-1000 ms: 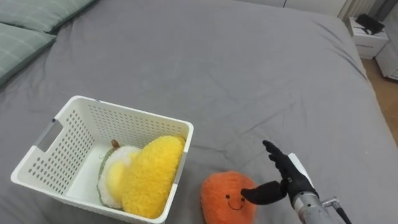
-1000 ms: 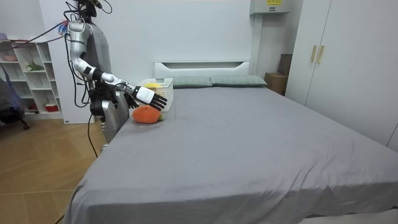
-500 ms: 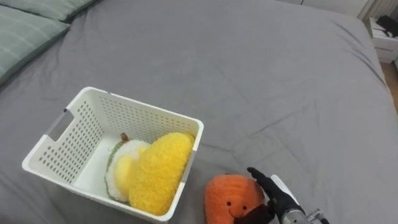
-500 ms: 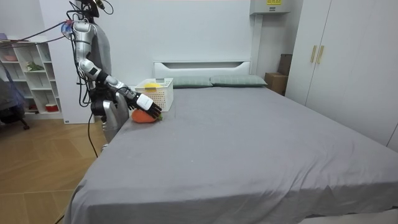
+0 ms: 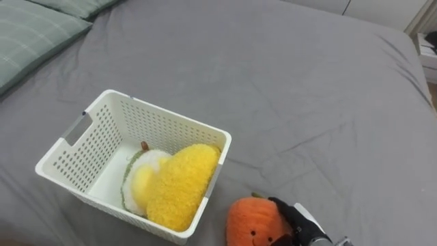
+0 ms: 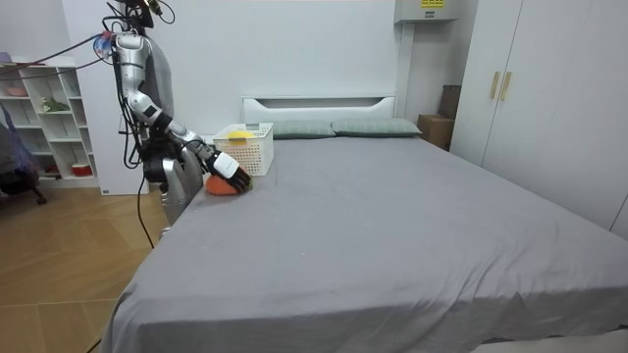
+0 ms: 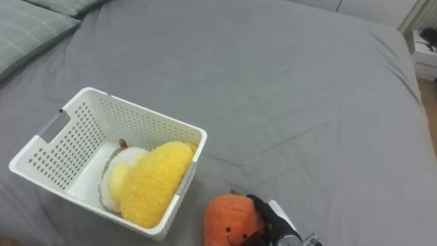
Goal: Collect toys from the bed
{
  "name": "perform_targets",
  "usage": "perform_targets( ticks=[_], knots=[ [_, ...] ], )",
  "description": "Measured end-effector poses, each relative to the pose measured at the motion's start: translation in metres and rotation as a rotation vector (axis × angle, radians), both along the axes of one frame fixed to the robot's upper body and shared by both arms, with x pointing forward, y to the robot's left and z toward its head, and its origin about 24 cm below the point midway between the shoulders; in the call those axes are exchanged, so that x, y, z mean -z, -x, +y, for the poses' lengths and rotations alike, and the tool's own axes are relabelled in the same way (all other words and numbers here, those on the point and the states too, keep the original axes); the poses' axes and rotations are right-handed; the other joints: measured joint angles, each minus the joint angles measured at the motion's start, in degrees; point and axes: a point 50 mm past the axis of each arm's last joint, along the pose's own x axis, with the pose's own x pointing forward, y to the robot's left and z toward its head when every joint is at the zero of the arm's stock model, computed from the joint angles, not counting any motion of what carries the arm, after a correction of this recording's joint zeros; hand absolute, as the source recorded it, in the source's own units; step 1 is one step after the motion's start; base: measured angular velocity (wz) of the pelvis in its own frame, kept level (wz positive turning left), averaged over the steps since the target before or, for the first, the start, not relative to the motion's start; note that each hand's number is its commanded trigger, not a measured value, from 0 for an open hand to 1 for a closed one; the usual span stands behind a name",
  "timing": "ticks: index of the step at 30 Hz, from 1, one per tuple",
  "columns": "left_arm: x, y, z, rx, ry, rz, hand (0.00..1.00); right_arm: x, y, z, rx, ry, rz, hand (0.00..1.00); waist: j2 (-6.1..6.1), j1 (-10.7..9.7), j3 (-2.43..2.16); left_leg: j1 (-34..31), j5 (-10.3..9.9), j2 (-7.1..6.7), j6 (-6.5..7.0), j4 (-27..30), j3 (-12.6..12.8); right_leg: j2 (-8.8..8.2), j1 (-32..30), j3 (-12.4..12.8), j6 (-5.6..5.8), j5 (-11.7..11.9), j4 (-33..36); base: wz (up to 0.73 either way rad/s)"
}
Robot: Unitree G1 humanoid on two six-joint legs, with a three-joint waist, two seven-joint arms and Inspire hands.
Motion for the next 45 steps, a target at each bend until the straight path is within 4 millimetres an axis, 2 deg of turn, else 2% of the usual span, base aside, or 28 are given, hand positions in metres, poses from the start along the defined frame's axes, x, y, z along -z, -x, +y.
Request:
perform_targets(
  ticks=[8,16,26,35,41,42,45],
  knots=[
    [0.001,0.012,0.0,-0.001,-0.002,0.035,0.0,0.005,0.001,-0.005,0.037,0.025,0.013,1.0,0.18,-0.04,0.04,-0.08,-0.03,-0.01,-0.04,-0.06,-0.45,0.05,0.21,-0.57,0.0,0.0,-0.21,0.03],
    [0.002,0.019,0.0,0.004,0.003,0.084,0.0,0.011,0.011,-0.004,0.029,0.035,0.055,1.0,0.46,0.08,0.14,-0.05,-0.07,-0.14,-0.03,0.0,-0.6,0.03,0.72,-0.74,0.01,0.0,-0.96,0.0],
    [0.002,0.015,-0.001,0.032,0.005,0.082,0.0,0.014,0.013,-0.005,0.051,0.021,0.069,1.0,0.94,-0.07,0.11,-0.75,-0.07,-0.51,0.02,0.92,-1.74,-0.16,0.82,-1.45,0.09,-0.05,-0.95,0.06],
    [0.002,0.015,-0.001,0.028,0.01,0.075,0.0,0.014,0.014,-0.002,0.073,-0.015,0.074,1.0,0.43,-0.16,0.11,-0.85,-0.35,-0.59,0.2,1.7,-1.91,-0.27,1.2,-2.02,0.22,-0.14,-0.88,0.0],
    [0.001,0.009,0.0,0.041,0.012,0.043,0.0,0.009,0.008,-0.004,0.094,-0.026,0.025,1.0,0.19,-0.39,0.27,-0.86,-0.6,-0.64,0.41,2.3,-1.67,-0.42,1.41,-1.99,0.37,-0.19,-0.85,-0.01],
    [0.001,0.008,0.0,0.046,0.013,0.035,0.0,0.004,0.003,-0.007,0.111,-0.027,-0.007,1.0,0.4,-0.41,0.41,-0.93,-0.85,-0.63,0.47,2.82,-1.63,-0.42,1.51,-2.01,0.43,-0.18,-0.83,-0.03],
    [-0.001,0.003,0.002,0.035,0.007,0.008,0.0,-0.009,-0.01,-0.012,0.152,-0.033,-0.099,1.0,0.51,-0.84,0.44,-0.87,-0.97,-0.7,0.59,2.94,-1.56,-0.51,1.58,-1.93,0.58,-0.16,-0.8,0.0]
  ],
)
